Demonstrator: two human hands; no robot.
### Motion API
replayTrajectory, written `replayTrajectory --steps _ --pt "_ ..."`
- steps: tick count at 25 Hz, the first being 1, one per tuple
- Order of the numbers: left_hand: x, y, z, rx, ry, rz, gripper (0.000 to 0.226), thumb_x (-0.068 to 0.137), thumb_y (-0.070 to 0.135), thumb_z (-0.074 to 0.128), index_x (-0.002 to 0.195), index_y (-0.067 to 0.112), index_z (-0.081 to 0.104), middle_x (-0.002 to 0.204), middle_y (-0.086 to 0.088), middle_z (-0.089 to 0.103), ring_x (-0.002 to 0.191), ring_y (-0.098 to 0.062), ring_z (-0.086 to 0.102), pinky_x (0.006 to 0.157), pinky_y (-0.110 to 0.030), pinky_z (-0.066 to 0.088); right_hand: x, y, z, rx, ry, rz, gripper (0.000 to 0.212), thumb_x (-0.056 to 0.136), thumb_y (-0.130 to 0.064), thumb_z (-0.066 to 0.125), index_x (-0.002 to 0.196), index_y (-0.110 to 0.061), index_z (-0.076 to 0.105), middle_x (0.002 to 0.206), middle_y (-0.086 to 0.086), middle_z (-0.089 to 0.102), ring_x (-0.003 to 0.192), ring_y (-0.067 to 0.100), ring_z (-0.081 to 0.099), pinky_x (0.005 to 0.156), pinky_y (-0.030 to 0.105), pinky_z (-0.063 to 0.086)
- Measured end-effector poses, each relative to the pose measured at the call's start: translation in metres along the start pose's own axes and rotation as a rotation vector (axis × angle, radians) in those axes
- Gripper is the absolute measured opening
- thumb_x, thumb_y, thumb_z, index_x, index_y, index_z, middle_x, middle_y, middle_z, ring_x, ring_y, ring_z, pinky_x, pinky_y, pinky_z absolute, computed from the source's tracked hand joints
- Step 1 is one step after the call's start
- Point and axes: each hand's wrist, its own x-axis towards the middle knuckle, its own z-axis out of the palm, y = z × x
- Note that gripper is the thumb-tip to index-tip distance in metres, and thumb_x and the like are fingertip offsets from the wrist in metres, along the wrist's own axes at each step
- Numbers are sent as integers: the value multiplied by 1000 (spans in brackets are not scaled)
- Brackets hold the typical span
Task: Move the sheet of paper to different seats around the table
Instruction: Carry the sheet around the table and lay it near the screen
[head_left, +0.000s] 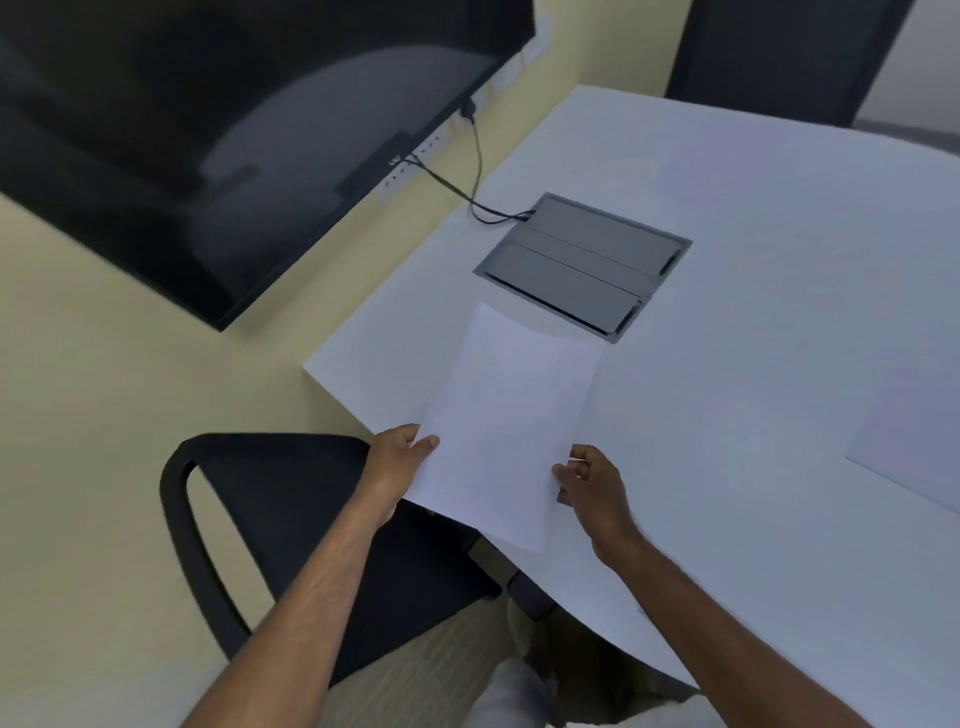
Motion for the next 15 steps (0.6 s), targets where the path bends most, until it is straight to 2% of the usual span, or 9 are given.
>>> replayTrajectory --steps 2,5,9,13,15 --pt "26 -8 -4 43 -36 -29 23 100 18 66 101 -4 74 105 -17 79 91 -28 75 87 -44 61 12 6 12 29 37 34 17 99 -12 64 115 -18 65 107 4 74 101 26 72 91 46 63" --pt "62 -23 -11 110 -80 -67 28 100 18 66 104 -10 71 109 -24 76 89 -30 73 88 -46 59 31 18 34 28 95 69 18 99 -15 64 117 -19 63 108 4 73 100 27 72 92 47 62" --pt "110 -44 -18 191 -146 -104 25 100 19 66 102 -5 73 105 -21 77 87 -27 72 78 -37 58 57 39 64 -9 171 110 20 100 -20 63 119 -23 60 108 3 70 81 20 69 82 39 60" --pt "150 -61 -16 200 -217 -128 14 99 19 66 94 12 76 99 -7 79 97 -30 75 80 -34 62 73 66 86 -20 224 132 28 100 -18 63 128 -19 60 108 1 70 86 16 70 80 34 62" --pt "166 -70 -15 215 -241 -133 12 100 19 66 95 14 76 101 -6 78 99 -30 74 83 -36 62 76 76 93 -56 217 144 39 100 -13 62 137 -19 55 109 -2 67 90 15 69 81 32 61"
